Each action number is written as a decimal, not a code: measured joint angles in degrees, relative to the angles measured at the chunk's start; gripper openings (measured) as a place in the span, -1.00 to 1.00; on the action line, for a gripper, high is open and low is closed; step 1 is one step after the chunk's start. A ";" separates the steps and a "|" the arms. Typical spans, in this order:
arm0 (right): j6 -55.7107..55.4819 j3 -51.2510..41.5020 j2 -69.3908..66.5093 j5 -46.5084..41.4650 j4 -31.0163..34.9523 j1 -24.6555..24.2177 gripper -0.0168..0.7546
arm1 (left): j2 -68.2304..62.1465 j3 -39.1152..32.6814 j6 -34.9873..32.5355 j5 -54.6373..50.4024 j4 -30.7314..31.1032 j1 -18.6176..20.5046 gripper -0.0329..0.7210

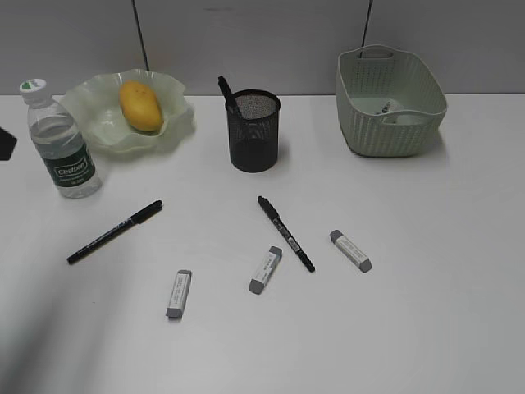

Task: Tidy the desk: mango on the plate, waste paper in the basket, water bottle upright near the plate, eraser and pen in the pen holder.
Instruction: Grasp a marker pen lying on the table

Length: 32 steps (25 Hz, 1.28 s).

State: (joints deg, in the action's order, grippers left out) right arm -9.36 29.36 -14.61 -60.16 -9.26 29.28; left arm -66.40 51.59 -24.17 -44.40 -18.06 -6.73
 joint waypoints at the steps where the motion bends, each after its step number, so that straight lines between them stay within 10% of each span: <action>1: 0.00 0.00 0.00 0.00 -0.05 0.00 0.56 | -1.71 1.23 -0.72 0.05 -0.09 -0.49 0.40; 18: 0.11 0.00 0.00 0.00 -0.17 0.00 0.55 | -36.56 25.70 1.51 -8.44 12.19 -14.20 0.42; 32: 0.17 0.00 0.00 0.00 -0.17 0.00 0.55 | -54.00 35.89 4.42 -12.88 14.37 -14.44 0.42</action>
State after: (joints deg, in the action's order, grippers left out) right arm -9.20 29.36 -14.61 -60.16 -9.43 29.28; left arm -120.40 87.48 -19.75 -57.28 -3.69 -21.17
